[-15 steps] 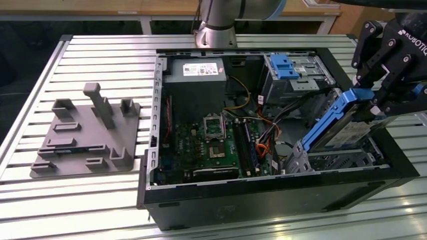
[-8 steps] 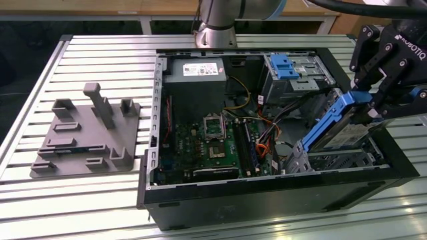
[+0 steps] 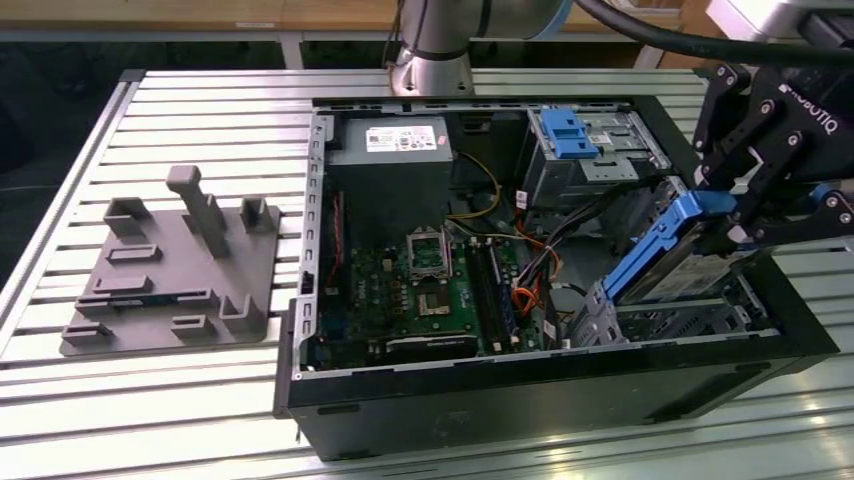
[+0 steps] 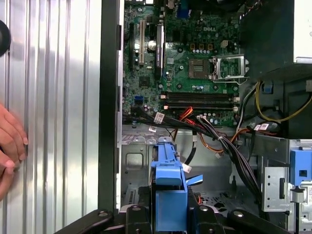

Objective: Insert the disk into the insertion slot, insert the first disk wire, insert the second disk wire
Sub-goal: 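Insert the disk into the insertion slot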

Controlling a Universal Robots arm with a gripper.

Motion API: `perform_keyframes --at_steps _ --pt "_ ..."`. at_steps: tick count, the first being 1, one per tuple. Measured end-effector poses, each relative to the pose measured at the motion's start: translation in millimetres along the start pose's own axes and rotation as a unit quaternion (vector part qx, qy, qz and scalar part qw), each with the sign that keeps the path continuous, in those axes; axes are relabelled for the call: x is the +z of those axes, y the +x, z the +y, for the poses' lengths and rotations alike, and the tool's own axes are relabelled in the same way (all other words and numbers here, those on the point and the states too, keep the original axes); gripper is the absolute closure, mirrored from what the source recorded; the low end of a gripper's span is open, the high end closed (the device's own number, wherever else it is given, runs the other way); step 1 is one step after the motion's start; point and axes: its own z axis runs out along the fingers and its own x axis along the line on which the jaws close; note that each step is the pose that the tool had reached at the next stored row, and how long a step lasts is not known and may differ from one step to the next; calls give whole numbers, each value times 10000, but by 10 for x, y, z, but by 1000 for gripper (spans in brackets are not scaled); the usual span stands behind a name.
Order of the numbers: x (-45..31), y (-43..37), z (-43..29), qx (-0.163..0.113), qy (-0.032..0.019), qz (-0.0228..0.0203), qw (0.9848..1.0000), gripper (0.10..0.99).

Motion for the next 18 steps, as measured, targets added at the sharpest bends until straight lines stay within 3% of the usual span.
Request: perform_keyframes --at_steps 6,9,10,11,18 --pt "58 3 -1 -19 -2 1 10000 714" --pt "58 3 -1 -26 -3 1 10000 596" --pt "58 3 -1 -29 -3 1 10000 596" --pt "58 3 -1 -31 -4 1 10000 529" --pt "58 3 -1 -47 -4 1 10000 529"
